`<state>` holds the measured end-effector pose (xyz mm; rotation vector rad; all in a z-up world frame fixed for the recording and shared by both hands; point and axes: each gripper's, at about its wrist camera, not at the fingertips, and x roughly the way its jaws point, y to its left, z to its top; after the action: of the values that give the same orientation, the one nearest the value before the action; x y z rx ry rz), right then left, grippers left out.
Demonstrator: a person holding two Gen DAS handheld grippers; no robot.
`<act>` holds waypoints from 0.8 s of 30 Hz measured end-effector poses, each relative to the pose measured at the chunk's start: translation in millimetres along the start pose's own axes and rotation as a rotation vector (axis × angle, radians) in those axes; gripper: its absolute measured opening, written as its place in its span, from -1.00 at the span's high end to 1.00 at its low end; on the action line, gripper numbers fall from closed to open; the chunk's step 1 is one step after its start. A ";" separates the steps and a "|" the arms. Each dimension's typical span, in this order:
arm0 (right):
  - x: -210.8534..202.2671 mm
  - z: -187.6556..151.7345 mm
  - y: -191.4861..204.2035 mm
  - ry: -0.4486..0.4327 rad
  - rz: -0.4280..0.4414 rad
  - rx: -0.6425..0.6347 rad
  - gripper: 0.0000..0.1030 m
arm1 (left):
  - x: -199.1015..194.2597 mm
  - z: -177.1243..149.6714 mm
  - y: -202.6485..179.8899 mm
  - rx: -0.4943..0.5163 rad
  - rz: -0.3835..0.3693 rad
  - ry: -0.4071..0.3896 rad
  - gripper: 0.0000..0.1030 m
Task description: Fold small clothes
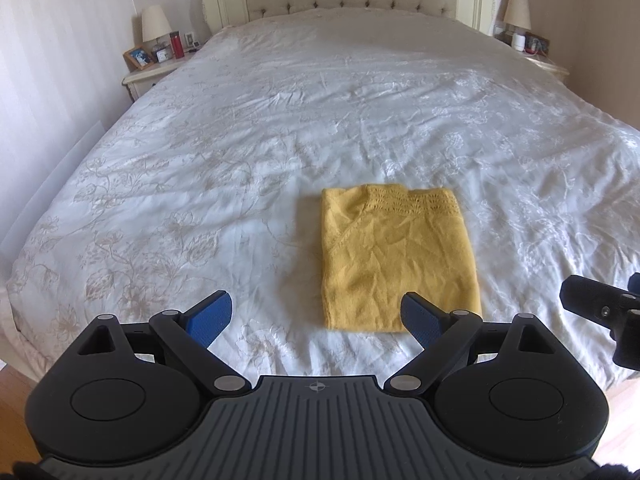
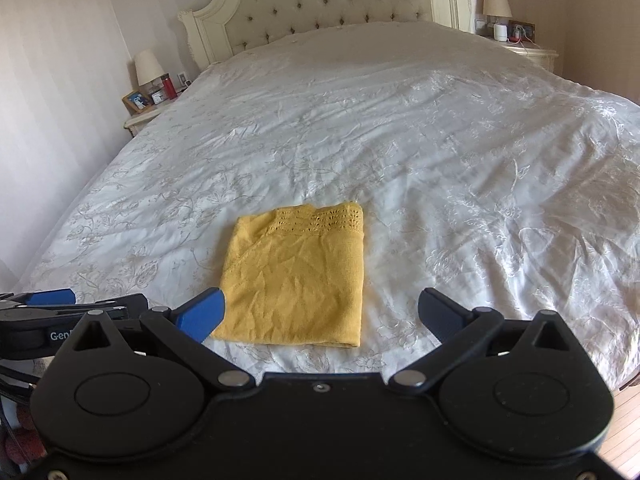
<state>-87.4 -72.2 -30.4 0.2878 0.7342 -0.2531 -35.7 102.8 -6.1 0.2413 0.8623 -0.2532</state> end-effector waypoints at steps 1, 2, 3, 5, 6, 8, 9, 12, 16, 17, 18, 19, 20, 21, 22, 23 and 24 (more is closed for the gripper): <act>-0.4 -0.8 -0.2 0.005 0.006 0.000 -0.99 | -0.3 -1.5 -0.1 0.001 0.000 0.006 -0.79; -0.6 -1.7 -0.6 0.008 0.011 0.003 -0.99 | -0.3 -3.1 -0.3 0.003 0.005 0.013 -0.79; -0.8 -2.7 -1.4 0.011 0.016 0.008 -0.99 | -0.3 -4.5 -0.5 0.006 0.013 0.020 -0.79; -1.0 -4.8 -1.7 0.020 0.020 0.011 -0.99 | -0.7 -7.1 0.5 0.003 0.017 0.034 -0.79; -1.4 -6.3 -1.0 0.022 0.020 0.010 -0.99 | -0.8 -7.9 1.5 -0.001 0.018 0.043 -0.79; -1.6 -8.6 0.8 0.030 0.022 -0.004 -0.99 | -1.6 -9.9 3.2 -0.012 0.020 0.053 -0.79; -1.6 -10.2 2.5 0.034 0.023 -0.013 -0.99 | -2.1 -11.1 3.9 -0.013 0.019 0.059 -0.79; -3.4 -13.1 7.1 0.037 0.032 -0.028 -0.99 | -5.4 -13.9 4.0 -0.011 0.020 0.061 -0.79; -4.9 -14.0 13.5 0.034 0.035 -0.042 -0.99 | -7.2 -16.5 3.0 -0.004 0.005 0.070 -0.79; -5.1 -13.7 14.3 0.034 0.036 -0.043 -0.99 | -7.5 -17.1 3.0 -0.004 0.003 0.072 -0.79; -5.3 -13.6 14.7 0.033 0.037 -0.045 -0.99 | -7.9 -17.3 3.1 -0.004 -0.003 0.074 -0.79; -5.7 -13.6 15.2 0.032 0.037 -0.045 -0.99 | -8.0 -17.6 3.0 -0.005 -0.007 0.076 -0.79; -6.2 -13.5 15.5 0.030 0.036 -0.045 -0.99 | -8.2 -18.2 2.8 -0.007 -0.010 0.077 -0.79; -6.5 -14.0 15.3 0.030 0.037 -0.042 -0.99 | -8.4 -18.6 3.4 -0.009 -0.011 0.078 -0.79; -6.4 -14.1 15.0 0.032 0.040 -0.039 -0.99 | -8.7 -18.9 3.4 -0.011 -0.012 0.078 -0.79; -6.1 -14.1 14.5 0.035 0.041 -0.035 -0.99 | -9.2 -19.2 3.1 -0.010 -0.013 0.077 -0.79; -5.4 -13.9 13.7 0.038 0.042 -0.029 -0.99 | -9.6 -19.5 2.4 -0.007 -0.012 0.077 -0.79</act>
<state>-95.4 -54.0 -34.3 0.2809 0.7675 -0.1972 -54.9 112.3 -10.6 0.2402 0.9412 -0.2534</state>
